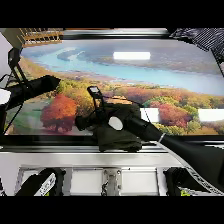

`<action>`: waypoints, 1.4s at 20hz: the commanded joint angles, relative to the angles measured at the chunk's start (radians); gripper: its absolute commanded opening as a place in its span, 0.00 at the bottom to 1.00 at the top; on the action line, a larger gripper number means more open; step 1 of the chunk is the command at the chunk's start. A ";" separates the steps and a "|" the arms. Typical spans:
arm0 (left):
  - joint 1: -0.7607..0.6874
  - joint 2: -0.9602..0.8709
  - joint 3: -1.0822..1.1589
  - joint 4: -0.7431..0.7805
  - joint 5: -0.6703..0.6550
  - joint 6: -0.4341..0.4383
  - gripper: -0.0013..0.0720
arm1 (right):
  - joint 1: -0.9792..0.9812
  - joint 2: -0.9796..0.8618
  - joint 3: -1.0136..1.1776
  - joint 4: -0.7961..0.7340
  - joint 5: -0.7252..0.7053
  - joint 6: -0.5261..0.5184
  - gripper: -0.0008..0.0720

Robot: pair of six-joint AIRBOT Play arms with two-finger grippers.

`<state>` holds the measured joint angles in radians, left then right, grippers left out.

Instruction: Fold the clothes and pants, and hang the long-sleeved shirts on hangers.

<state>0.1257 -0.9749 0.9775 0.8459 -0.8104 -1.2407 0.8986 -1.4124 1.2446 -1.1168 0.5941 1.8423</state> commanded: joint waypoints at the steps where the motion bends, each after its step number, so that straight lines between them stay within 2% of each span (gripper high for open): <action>1: 0.010 0.058 -0.080 0.000 -0.003 0.000 0.03 | -0.119 0.137 -0.082 -0.135 0.108 -0.041 1.00; 3: -0.041 0.061 -0.115 0.000 -0.006 0.000 0.03 | -0.232 0.252 -0.200 -0.199 0.232 -0.042 1.00; 7: -0.183 0.060 -0.163 0.000 0.032 0.000 0.03 | -0.585 0.505 -0.518 -0.195 0.423 -0.072 1.00; 9: -0.243 0.060 -0.181 0.000 0.072 0.000 0.03 | -0.781 0.573 -0.659 -0.064 0.435 -0.167 1.00; 12: -0.294 0.043 -0.177 0.000 0.087 -0.001 0.03 | -0.994 0.550 -0.824 0.281 0.415 -0.423 1.00; 17: -0.341 -0.024 -0.129 -0.001 0.065 -0.003 0.03 | -0.980 0.361 -0.863 0.589 0.271 -0.672 1.00; 20: -0.366 -0.057 -0.083 0.000 0.051 -0.005 0.03 | -0.910 0.221 -0.838 0.790 0.247 -0.838 1.00; 23: -0.367 -0.078 -0.053 -0.009 0.050 -0.006 0.03 | -0.822 0.094 -0.771 0.834 0.248 -0.852 0.98; 24: -0.367 -0.076 -0.053 -0.008 0.051 -0.006 0.03 | -0.789 0.058 -0.743 0.835 0.248 -0.852 0.92; 27: -0.367 -0.076 -0.053 -0.008 0.031 -0.006 0.03 | -0.709 0.003 -0.667 0.879 0.248 -0.908 0.43; 28: -0.367 -0.076 -0.053 -0.008 0.020 -0.006 0.03 | -0.694 0.003 -0.642 0.882 0.248 -0.940 0.18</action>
<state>-0.2398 -1.0466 0.9184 0.8394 -0.7689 -1.2480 0.1429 -1.3602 0.5388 -0.2893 0.8471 0.9844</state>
